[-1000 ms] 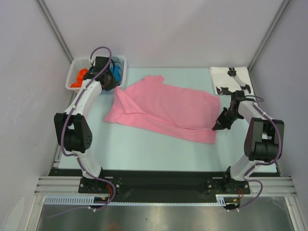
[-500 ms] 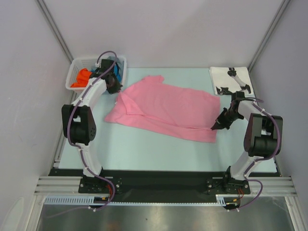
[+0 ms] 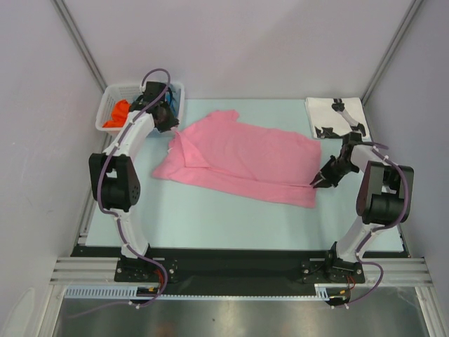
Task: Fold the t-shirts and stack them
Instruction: Fold the tshirt
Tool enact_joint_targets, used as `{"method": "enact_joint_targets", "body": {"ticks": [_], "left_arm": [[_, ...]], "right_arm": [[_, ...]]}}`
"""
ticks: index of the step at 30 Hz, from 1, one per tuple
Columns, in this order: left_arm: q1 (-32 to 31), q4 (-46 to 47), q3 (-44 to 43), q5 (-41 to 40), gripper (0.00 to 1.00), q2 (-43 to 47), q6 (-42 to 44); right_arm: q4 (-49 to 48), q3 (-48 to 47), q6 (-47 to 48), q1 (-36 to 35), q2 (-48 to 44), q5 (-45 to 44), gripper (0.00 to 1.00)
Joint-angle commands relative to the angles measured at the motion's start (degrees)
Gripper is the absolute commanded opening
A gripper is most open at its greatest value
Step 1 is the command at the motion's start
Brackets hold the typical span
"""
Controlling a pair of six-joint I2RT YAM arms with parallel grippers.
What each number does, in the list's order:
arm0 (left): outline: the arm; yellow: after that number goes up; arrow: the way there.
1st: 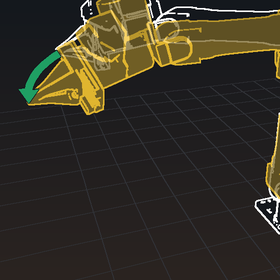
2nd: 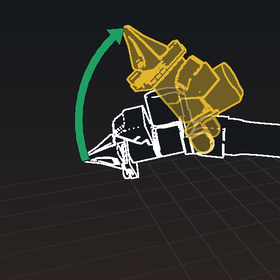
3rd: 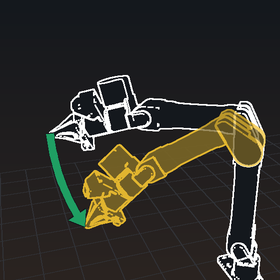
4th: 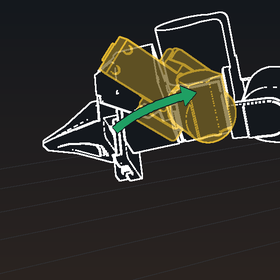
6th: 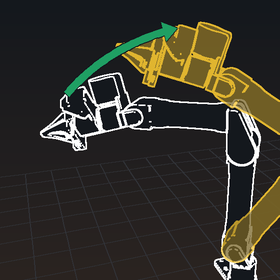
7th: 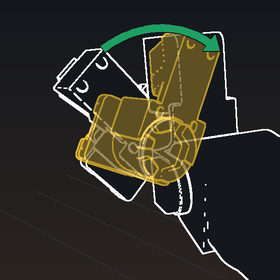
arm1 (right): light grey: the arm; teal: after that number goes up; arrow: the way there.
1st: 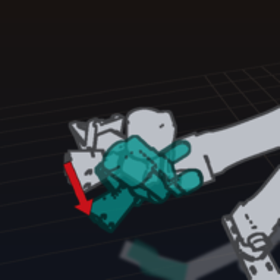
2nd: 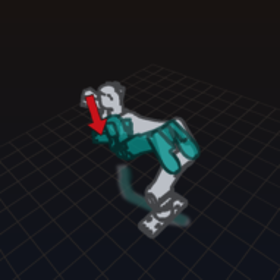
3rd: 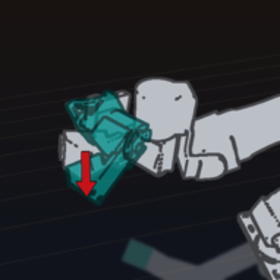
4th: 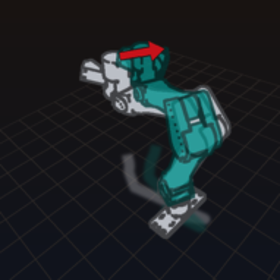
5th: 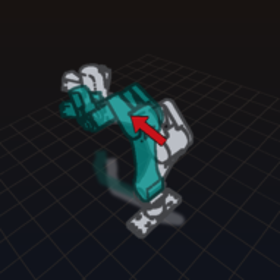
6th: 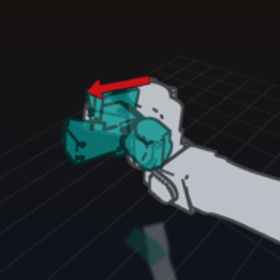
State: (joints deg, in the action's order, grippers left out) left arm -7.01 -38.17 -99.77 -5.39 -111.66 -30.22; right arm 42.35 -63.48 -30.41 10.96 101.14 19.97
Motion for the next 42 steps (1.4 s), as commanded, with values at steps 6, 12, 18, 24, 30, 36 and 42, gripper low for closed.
{"method": "enact_joint_targets", "body": {"ticks": [6,12,18,24,30,36,42], "left_arm": [[-1.87,-4.09,-2.98,-4.1,0.79,7.05,7.1],[-2.58,-5.33,8.86,-1.82,0.82,18.12,8.07],[2.77,-2.35,29.25,2.48,0.75,30.35,2.01],[13.33,4.5,40.17,11.89,0.78,29.14,-3.18],[15.88,9.43,40.35,13.99,0.74,23.33,-3.97],[16.76,12.34,39.56,17.09,0.75,18.32,-6.08],[16.85,6.71,37.8,13.13,0.75,15.86,-9.24]], "right_arm": [[5.46,-3.49,4.05,1.87,-6.11,-3.62,0.54],[4.85,4.05,2.91,1.87,-10.87,1.03,0.61],[5.02,9.16,2.11,1.78,-14.13,1.92,0.62],[4.85,13.03,2.29,1.69,-15.45,2.18,0.65],[2.92,15.76,1.59,1.69,-15.1,3.32,0.66],[2.39,16.72,2.03,1.78,-15.1,2.97,0.67],[1.86,16.64,1.24,1.78,-15.1,2.71,0.71]]}}
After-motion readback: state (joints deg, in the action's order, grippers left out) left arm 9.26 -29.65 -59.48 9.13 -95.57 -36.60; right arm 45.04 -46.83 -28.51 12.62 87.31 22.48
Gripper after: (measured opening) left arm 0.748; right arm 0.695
